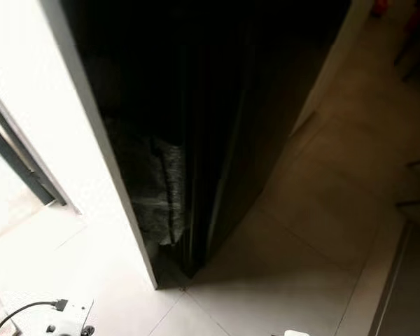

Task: Restocking fridge

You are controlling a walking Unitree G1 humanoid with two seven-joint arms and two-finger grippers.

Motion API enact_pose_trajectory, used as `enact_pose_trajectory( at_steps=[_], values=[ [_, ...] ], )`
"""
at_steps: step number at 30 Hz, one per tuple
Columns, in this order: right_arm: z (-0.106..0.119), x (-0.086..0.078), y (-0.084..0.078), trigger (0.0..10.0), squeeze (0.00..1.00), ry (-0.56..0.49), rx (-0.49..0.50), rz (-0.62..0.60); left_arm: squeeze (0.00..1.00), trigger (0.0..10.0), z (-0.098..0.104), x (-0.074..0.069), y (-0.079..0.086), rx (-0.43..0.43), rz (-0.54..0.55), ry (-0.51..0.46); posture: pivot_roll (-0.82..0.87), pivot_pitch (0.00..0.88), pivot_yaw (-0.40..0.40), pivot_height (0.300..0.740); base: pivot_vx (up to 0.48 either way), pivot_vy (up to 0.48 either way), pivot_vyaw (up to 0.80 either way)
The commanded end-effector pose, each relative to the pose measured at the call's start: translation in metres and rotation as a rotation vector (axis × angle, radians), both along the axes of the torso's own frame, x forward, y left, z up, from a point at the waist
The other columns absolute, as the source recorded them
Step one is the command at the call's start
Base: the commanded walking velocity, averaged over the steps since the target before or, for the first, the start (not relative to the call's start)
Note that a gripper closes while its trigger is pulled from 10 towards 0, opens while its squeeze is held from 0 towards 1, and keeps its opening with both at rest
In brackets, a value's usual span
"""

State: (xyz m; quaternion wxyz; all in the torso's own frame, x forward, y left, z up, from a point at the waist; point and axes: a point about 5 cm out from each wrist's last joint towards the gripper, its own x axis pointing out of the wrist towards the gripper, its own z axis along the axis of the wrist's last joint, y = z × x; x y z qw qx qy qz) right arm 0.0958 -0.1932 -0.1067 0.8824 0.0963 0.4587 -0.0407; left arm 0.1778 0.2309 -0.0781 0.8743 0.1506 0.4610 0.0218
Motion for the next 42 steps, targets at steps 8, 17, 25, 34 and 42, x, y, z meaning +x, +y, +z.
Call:
enact_pose_trajectory(
  at_steps=[8,17,25,34,42],
  values=[
    [-0.006,-0.018,0.009,10.0,0.00,0.070,0.021,0.009,0.00,10.0,-0.005,-0.017,0.009,0.022,0.000,0.050,0.10,0.099,-0.073,0.740,0.000,0.307,-0.77],
    [-0.006,-0.019,0.010,10.0,0.00,0.061,0.023,0.007,0.00,10.0,-0.006,-0.017,0.006,0.028,-0.015,0.058,0.09,0.084,-0.068,0.740,0.000,0.066,-0.14],
    [-0.005,-0.019,0.010,10.0,0.00,0.049,0.009,-0.003,0.00,10.0,-0.006,-0.005,-0.012,0.020,-0.039,0.051,0.08,0.083,-0.063,0.740,0.000,0.000,0.00],
    [0.000,-0.014,0.009,10.0,0.00,-0.062,-0.010,-0.069,0.00,10.0,-0.006,-0.011,-0.004,0.027,-0.044,0.059,0.05,0.100,-0.048,0.740,0.000,0.000,0.00],
    [0.008,0.002,0.006,10.0,0.00,-0.171,-0.019,-0.129,0.00,10.0,-0.004,-0.015,0.010,0.036,-0.042,0.058,0.03,0.101,-0.038,0.740,0.000,0.000,0.00]
  ],
)
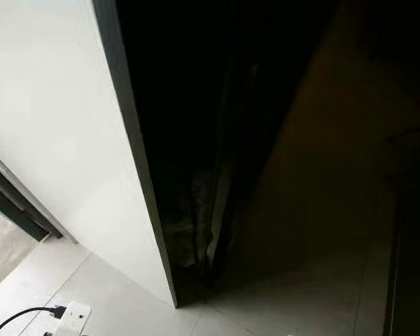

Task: Restocking fridge

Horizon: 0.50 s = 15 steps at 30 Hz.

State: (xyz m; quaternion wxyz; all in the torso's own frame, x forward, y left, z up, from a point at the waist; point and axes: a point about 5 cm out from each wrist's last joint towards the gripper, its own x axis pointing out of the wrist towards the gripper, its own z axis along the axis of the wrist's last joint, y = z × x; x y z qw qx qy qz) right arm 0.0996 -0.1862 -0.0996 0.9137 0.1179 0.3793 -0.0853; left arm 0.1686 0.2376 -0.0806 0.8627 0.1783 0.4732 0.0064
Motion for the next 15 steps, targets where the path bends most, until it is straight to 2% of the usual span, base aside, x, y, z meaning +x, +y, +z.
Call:
enact_pose_trajectory(
  at_steps=[1,2,3,6,7,8,9,11,15],
  values=[
    [0.017,0.055,-0.017,10.0,0.00,-0.088,-0.040,-0.034,0.00,10.0,-0.001,-0.005,0.005,0.000,0.007,0.020,0.03,0.103,-0.033,0.740,0.000,0.000,0.00],
    [0.023,0.069,-0.021,10.0,0.00,-0.104,-0.049,-0.039,0.00,10.0,-0.001,-0.005,0.006,0.000,0.006,0.020,0.03,0.103,-0.033,0.740,0.000,0.000,0.00],
    [0.023,0.072,-0.022,10.0,0.00,-0.088,-0.056,-0.036,0.00,10.0,-0.001,-0.005,0.006,0.000,0.005,0.021,0.02,0.104,-0.028,0.740,0.000,0.000,0.00],
    [0.010,0.054,-0.010,10.0,0.00,0.051,-0.040,0.050,0.00,10.0,0.001,-0.002,0.007,0.000,-0.004,0.018,0.03,0.102,-0.024,0.740,0.000,0.000,0.00],
    [0.010,0.054,-0.010,10.0,0.00,0.051,-0.040,0.050,0.00,10.0,0.001,-0.002,0.007,0.000,-0.004,0.018,0.03,0.102,-0.024,0.740,0.000,0.000,0.00],
    [0.003,0.042,-0.006,10.0,0.00,0.128,-0.038,0.098,0.00,10.0,0.002,-0.001,0.007,-0.002,0.001,0.012,0.02,0.097,-0.030,0.740,0.000,0.000,0.00],
    [0.001,0.038,-0.005,10.0,0.00,0.152,-0.039,0.108,0.00,10.0,0.002,0.000,0.007,-0.003,0.003,0.009,0.01,0.094,-0.034,0.740,0.000,0.000,0.00],
    [-0.002,0.031,-0.006,10.0,0.00,0.192,-0.044,0.156,0.00,10.0,0.003,0.004,0.006,-0.005,0.000,0.006,0.01,0.087,-0.041,0.740,0.000,0.000,0.00],
    [-0.002,0.029,-0.015,10.0,0.00,0.199,-0.043,0.109,0.00,10.0,0.006,0.013,0.002,-0.018,0.002,-0.009,0.00,0.081,-0.038,0.740,0.000,0.000,0.00]
  ],
)
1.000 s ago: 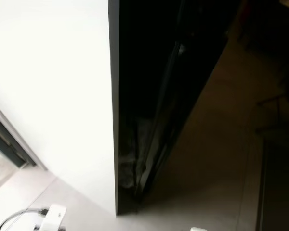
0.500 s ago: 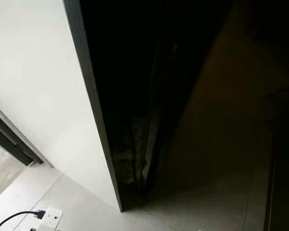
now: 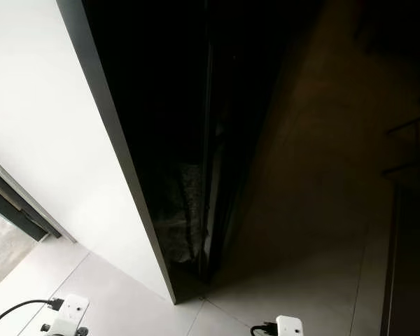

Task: Restocking fridge

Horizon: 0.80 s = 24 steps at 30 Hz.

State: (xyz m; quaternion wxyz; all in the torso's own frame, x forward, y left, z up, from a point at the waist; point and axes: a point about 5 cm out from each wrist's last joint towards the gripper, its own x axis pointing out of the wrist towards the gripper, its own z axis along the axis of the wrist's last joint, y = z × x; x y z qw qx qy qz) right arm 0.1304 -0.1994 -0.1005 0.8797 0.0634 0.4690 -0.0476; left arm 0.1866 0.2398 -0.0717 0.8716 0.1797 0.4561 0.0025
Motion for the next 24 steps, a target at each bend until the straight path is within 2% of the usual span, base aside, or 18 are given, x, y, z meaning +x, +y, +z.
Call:
enact_pose_trajectory(
  at_steps=[1,11,18,20,23,24],
  values=[
    [0.000,-0.001,-0.002,10.0,0.00,0.007,0.000,-0.012,0.00,10.0,-0.003,-0.004,-0.002,-0.016,0.010,0.029,-0.01,0.080,-0.037,0.740,0.000,0.000,0.00],
    [-0.002,-0.006,-0.002,10.0,0.00,0.042,-0.003,0.049,0.00,10.0,-0.006,-0.007,-0.008,-0.022,0.016,0.043,0.02,0.076,-0.045,0.740,0.000,0.000,0.00],
    [0.000,-0.018,-0.029,10.0,0.00,0.051,-0.023,0.015,0.00,10.0,-0.009,-0.013,-0.006,-0.020,0.032,0.052,0.03,0.085,-0.050,0.740,0.000,0.000,0.00],
    [0.000,-0.028,-0.040,10.0,0.00,0.061,-0.028,-0.011,0.00,10.0,-0.009,-0.016,-0.004,-0.019,0.038,0.056,0.04,0.088,-0.051,0.740,0.000,0.000,0.00],
    [-0.001,-0.042,-0.043,10.0,0.00,0.081,-0.034,0.022,0.00,10.0,-0.010,-0.019,-0.003,-0.018,0.043,0.060,0.05,0.092,-0.055,0.740,0.000,0.000,0.00],
    [-0.002,-0.049,-0.045,10.0,0.00,0.084,-0.029,-0.005,0.00,10.0,-0.010,-0.019,-0.001,-0.017,0.045,0.061,0.05,0.092,-0.053,0.740,0.000,0.000,0.00]
  ],
)
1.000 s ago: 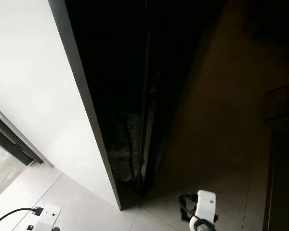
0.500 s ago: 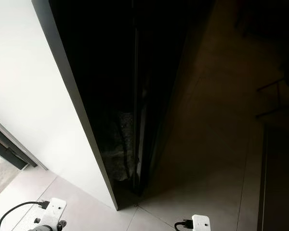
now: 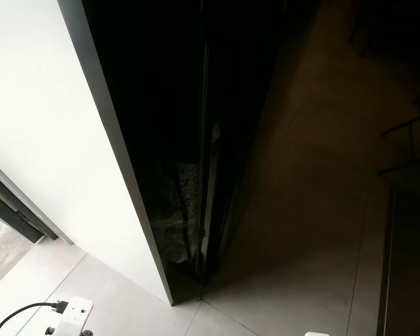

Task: Restocking fridge

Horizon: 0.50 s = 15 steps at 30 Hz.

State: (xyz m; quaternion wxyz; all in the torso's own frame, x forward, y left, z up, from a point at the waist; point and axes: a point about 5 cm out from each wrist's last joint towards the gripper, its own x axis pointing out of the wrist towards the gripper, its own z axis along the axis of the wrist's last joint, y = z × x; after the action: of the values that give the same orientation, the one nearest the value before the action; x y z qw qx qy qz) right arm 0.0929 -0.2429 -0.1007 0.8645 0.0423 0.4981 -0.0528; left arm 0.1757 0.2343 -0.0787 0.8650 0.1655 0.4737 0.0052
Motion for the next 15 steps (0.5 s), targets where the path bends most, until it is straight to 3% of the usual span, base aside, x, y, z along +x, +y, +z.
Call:
enact_pose_trajectory(
  at_steps=[1,10,11,12,13,15],
  values=[
    [-0.002,-0.015,-0.003,10.0,0.00,0.018,0.009,-0.033,0.00,10.0,-0.003,-0.009,0.005,0.004,0.022,0.026,0.05,0.092,-0.053,0.740,0.000,0.000,0.00],
    [-0.003,-0.048,-0.016,10.0,0.00,0.047,0.011,-0.137,0.00,10.0,-0.004,-0.013,0.009,0.012,0.020,0.041,0.04,0.080,-0.048,0.740,0.000,0.000,0.00],
    [-0.003,-0.047,-0.015,10.0,0.00,0.046,0.013,-0.140,0.00,10.0,-0.004,-0.014,0.009,0.013,0.017,0.044,0.04,0.080,-0.048,0.740,0.000,0.000,0.00],
    [-0.004,-0.031,-0.006,10.0,0.00,0.022,0.021,-0.144,0.00,10.0,-0.004,-0.015,0.009,0.014,0.014,0.047,0.04,0.074,-0.046,0.740,0.000,0.000,0.00],
    [-0.004,-0.026,-0.003,10.0,0.00,0.015,0.024,-0.145,0.00,10.0,-0.004,-0.015,0.009,0.014,0.013,0.048,0.04,0.074,-0.046,0.740,0.000,0.000,0.00],
    [-0.004,-0.023,-0.001,10.0,0.00,0.010,0.027,-0.145,0.00,10.0,-0.005,-0.015,0.009,0.014,0.011,0.050,0.04,0.069,-0.045,0.740,0.000,0.000,0.00]
  ],
)
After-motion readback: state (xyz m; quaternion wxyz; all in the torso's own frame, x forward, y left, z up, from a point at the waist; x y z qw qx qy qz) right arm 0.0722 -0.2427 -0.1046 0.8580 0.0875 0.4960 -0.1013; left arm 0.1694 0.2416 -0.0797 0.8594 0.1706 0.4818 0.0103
